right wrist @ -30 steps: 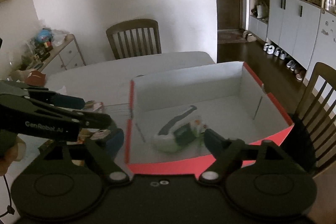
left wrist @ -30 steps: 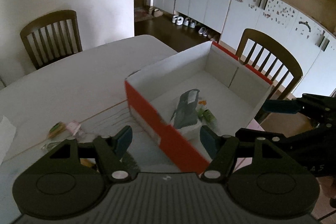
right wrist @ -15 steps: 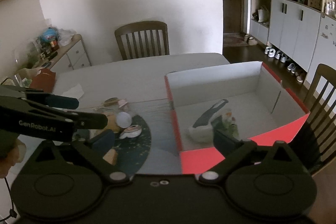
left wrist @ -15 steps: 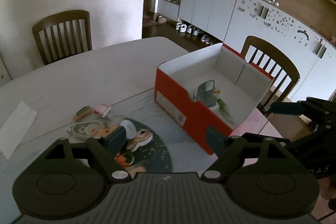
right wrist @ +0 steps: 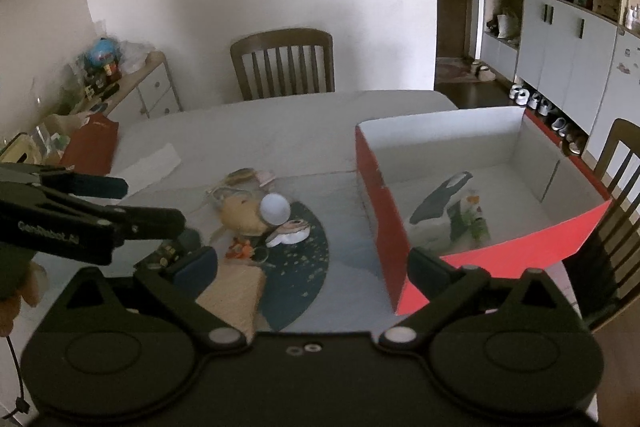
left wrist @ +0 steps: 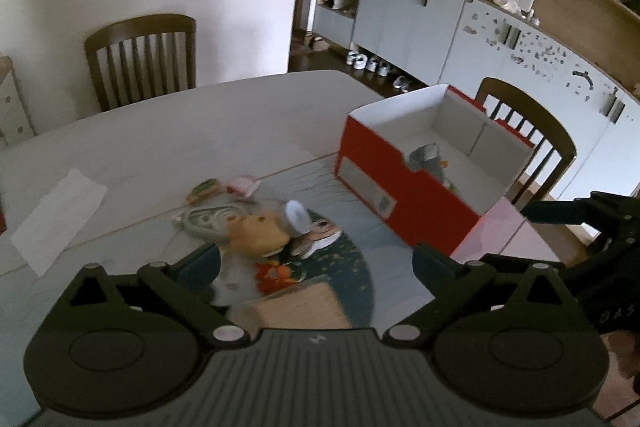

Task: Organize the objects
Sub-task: 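Move both grippers back over the table toward the remaining items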

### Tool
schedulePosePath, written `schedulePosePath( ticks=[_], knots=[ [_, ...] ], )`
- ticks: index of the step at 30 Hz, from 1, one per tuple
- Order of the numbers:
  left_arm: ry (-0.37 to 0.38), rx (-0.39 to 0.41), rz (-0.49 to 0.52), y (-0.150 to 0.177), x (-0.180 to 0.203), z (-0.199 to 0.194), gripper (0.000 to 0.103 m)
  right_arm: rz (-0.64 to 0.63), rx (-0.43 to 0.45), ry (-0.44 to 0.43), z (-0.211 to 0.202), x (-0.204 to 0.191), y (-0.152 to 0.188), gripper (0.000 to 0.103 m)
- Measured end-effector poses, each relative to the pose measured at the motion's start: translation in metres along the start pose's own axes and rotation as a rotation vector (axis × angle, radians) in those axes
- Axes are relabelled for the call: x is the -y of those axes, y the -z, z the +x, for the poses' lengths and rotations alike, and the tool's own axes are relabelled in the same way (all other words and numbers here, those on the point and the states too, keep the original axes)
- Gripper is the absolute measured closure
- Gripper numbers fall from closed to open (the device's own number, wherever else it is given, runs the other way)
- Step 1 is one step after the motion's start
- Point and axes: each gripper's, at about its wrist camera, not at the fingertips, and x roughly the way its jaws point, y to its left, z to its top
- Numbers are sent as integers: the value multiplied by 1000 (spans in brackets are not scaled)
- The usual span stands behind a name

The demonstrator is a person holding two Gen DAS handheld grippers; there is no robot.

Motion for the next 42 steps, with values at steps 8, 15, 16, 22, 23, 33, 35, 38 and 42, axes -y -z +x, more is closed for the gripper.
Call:
schedulePosePath(
  ticks=[8, 15, 16, 22, 23, 33, 35, 38, 42],
  knots=[
    [-55, -29, -19, 27, -33, -2, 0, -9, -43, -4, 16, -16, 10, 2],
    [-109, -56, -18, 62, -52, 3, 0, -11, -89, -4, 36, -27, 17, 2],
    [-112, -65, -13, 66, -53, 5, 0, -11, -96, -5, 39, -29, 18, 2],
    [-125, -93, -14, 90, -60, 20, 0, -27, -140, -10, 58, -39, 24, 2],
    [-123, -102, -18, 93, -62, 22, 0, -29, -149, -11, 61, -40, 25, 2],
    [-130, -165, -24, 114, -64, 51, 0, -57, -208, -36, 88, -58, 32, 2],
    [-133, -177, -25, 117, -65, 55, 0, -67, -218, -40, 94, -62, 34, 2],
    [-129, -178, -27, 119, -65, 59, 0, -73, -231, -50, 101, -67, 35, 2],
    [-119, -173, -13, 118, -60, 62, 0, -58, -252, -67, 111, -71, 35, 2]
  ],
)
